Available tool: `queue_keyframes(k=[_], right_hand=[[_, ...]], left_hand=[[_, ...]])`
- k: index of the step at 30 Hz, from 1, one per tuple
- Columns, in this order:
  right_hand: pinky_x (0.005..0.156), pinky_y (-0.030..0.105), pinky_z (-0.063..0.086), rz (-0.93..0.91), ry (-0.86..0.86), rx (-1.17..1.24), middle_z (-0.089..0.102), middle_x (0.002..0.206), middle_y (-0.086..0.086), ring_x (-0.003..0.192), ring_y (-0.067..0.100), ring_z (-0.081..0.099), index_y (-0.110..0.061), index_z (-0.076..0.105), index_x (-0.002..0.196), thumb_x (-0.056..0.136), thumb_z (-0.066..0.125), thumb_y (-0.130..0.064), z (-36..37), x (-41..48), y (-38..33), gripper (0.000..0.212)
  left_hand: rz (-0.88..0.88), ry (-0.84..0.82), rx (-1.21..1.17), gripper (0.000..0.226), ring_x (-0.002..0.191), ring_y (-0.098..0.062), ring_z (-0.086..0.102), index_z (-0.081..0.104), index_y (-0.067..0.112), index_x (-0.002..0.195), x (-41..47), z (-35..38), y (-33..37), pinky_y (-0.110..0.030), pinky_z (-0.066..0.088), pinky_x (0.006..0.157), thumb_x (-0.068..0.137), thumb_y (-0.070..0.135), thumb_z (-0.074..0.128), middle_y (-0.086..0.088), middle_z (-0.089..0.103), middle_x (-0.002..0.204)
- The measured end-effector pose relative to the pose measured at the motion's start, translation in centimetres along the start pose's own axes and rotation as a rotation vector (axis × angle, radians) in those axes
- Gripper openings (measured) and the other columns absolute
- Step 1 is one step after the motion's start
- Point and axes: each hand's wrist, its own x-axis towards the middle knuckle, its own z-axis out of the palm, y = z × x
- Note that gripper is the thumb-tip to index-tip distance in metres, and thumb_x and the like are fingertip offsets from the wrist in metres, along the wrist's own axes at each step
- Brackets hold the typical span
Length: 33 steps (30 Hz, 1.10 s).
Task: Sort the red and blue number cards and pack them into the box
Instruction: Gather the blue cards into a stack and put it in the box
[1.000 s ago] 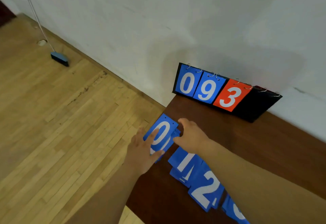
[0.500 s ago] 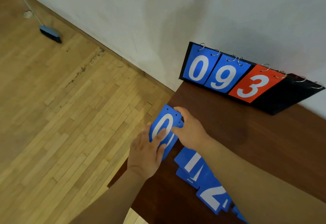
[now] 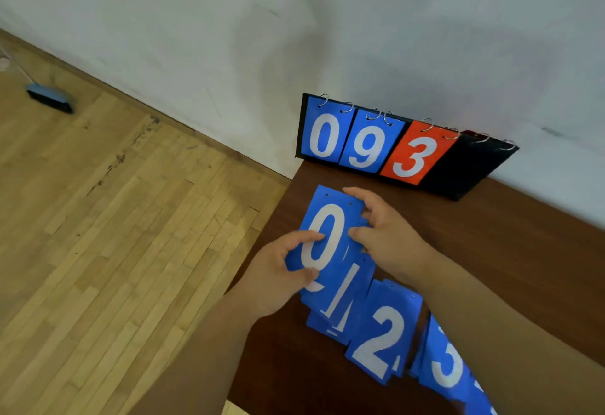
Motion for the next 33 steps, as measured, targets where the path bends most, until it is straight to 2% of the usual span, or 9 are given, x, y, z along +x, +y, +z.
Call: queue_keyframes(k=[2, 5, 7, 10, 14, 17, 23, 29, 33], right_hand=[[0.078, 0.037, 0.064, 0.022, -0.007, 0.017, 0.064, 0.125, -0.006, 0.102, 0.012, 0.072, -0.046, 0.041, 0.142, 0.099, 0.059, -0.004, -0.1, -0.4, 0.2, 0.063], [0.083, 0.029, 0.059, 0.019, 0.024, -0.086, 0.056, 0.134, -0.008, 0.110, 0.010, 0.063, -0.045, 0.033, 0.149, 0.096, 0.067, -0.016, -0.1, -0.6, 0.9, 0.069], [0.087, 0.030, 0.057, 0.008, 0.087, -0.274, 0.049, 0.138, -0.008, 0.114, 0.008, 0.057, -0.042, 0.027, 0.153, 0.090, 0.074, -0.028, -0.3, -0.7, 1.9, 0.079], [0.107, 0.042, 0.046, 0.054, 0.068, -0.622, 0.032, 0.153, 0.001, 0.136, 0.024, 0.039, -0.034, 0.018, 0.157, 0.078, 0.081, -0.050, 0.2, -0.8, 4.0, 0.102], [0.105, 0.046, 0.045, 0.107, 0.058, -0.967, 0.026, 0.148, 0.009, 0.134, 0.033, 0.030, -0.027, 0.012, 0.156, 0.067, 0.081, -0.064, 3.0, -0.7, 6.2, 0.118], [0.102, 0.044, 0.048, 0.112, 0.067, -0.946, 0.031, 0.142, 0.010, 0.128, 0.034, 0.035, -0.026, 0.014, 0.154, 0.069, 0.085, -0.056, 4.0, -0.4, 6.3, 0.115], [0.101, 0.044, 0.050, 0.119, 0.024, -0.853, 0.035, 0.141, 0.011, 0.125, 0.034, 0.045, -0.027, 0.014, 0.154, 0.067, 0.090, -0.047, 4.1, 0.3, 6.2, 0.117], [0.106, 0.042, 0.045, 0.034, 0.088, -0.914, 0.045, 0.137, 0.006, 0.127, 0.029, 0.044, -0.026, 0.020, 0.152, 0.067, 0.087, -0.054, 4.3, 0.5, 6.7, 0.112], [0.108, 0.041, 0.043, -0.006, 0.136, -0.889, 0.046, 0.137, 0.005, 0.127, 0.028, 0.044, -0.028, 0.022, 0.152, 0.069, 0.085, -0.055, 4.4, 0.5, 7.2, 0.108]], left_hand=[[-0.007, -0.022, 0.010, 0.049, 0.114, -0.005, 0.064, 0.069, 0.048, 0.113, 0.0, 0.2, 0.3, -0.031, 0.060, 0.089, 0.090, 0.005, 0.074, 0.025, 0.064, 0.122], [-0.067, 0.071, 0.039, 0.046, 0.112, -0.008, 0.065, 0.068, 0.044, 0.113, -0.6, 0.3, 0.1, -0.033, 0.060, 0.090, 0.092, 0.003, 0.070, 0.018, 0.063, 0.125], [-0.113, 0.208, 0.146, 0.045, 0.110, -0.006, 0.064, 0.063, 0.046, 0.115, -1.2, 0.1, -0.6, -0.032, 0.058, 0.092, 0.094, 0.006, 0.068, 0.022, 0.059, 0.127], [-0.190, 0.362, 0.144, 0.041, 0.086, -0.010, 0.070, 0.062, 0.041, 0.117, -2.2, -0.2, -2.2, -0.035, 0.062, 0.075, 0.095, 0.006, 0.067, 0.016, 0.064, 0.117], [-0.276, 0.455, 0.070, 0.038, 0.078, -0.011, 0.071, 0.062, 0.037, 0.118, -3.3, 0.1, -3.8, -0.037, 0.062, 0.062, 0.096, 0.007, 0.066, 0.018, 0.062, 0.107], [-0.283, 0.527, 0.067, 0.039, 0.079, -0.012, 0.071, 0.061, 0.044, 0.113, -3.4, 0.2, -4.3, -0.034, 0.062, 0.059, 0.097, 0.009, 0.066, 0.019, 0.061, 0.110], [-0.297, 0.589, 0.027, 0.038, 0.077, -0.006, 0.066, 0.062, 0.043, 0.114, -3.4, 0.2, -4.0, -0.044, 0.063, 0.067, 0.097, 0.009, 0.067, 0.027, 0.052, 0.110], [-0.265, 0.571, -0.031, 0.039, 0.096, -0.006, 0.064, 0.062, 0.044, 0.111, -4.0, 0.3, -3.9, -0.021, 0.059, 0.058, 0.096, 0.008, 0.068, 0.021, 0.053, 0.115], [-0.251, 0.512, -0.074, 0.038, 0.100, -0.011, 0.065, 0.062, 0.043, 0.113, -4.1, 1.1, -3.6, -0.028, 0.063, 0.063, 0.095, 0.011, 0.070, 0.021, 0.053, 0.117]])
